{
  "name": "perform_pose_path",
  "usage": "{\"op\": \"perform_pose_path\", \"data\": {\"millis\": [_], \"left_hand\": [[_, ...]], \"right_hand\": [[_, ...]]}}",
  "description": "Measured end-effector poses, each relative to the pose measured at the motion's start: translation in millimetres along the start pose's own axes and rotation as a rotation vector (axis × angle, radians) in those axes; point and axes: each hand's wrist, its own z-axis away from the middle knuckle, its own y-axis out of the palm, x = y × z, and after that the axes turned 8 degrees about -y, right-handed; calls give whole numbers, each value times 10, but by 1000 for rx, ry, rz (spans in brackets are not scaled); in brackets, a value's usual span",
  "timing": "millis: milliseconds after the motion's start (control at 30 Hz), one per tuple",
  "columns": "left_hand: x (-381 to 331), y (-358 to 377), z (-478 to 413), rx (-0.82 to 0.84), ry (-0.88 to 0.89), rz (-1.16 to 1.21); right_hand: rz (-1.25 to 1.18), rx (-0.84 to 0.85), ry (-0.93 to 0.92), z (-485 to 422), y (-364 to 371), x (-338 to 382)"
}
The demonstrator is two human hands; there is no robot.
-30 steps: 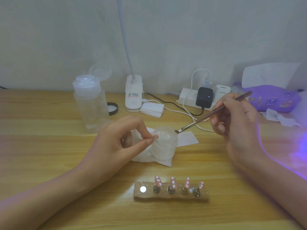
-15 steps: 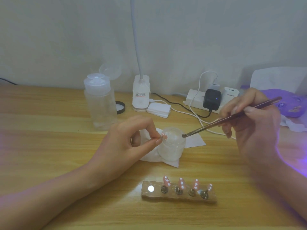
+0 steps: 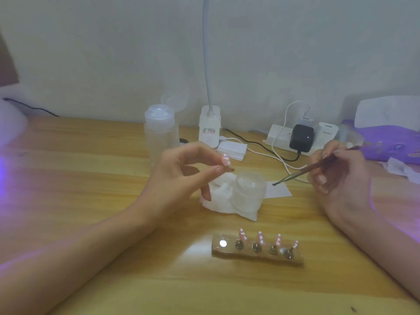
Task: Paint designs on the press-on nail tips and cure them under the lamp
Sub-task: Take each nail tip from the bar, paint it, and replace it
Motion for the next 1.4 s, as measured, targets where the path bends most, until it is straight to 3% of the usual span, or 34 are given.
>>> {"op": "perform_pose_path", "data": {"millis": [433,700,1000,1400], "left_hand": [[-5,-57,452,307,-192,-259],[19,10,471,224,-200,-310],[59,-2,504,299,-132,-506],[99,-111,618,182,-48,-620]], "right_hand": [[76,-8,106,16,31,-52],[93,1,149,33,58,-36],[77,18,163,29,64,-29],[121,114,160,42,63,-28]]}}
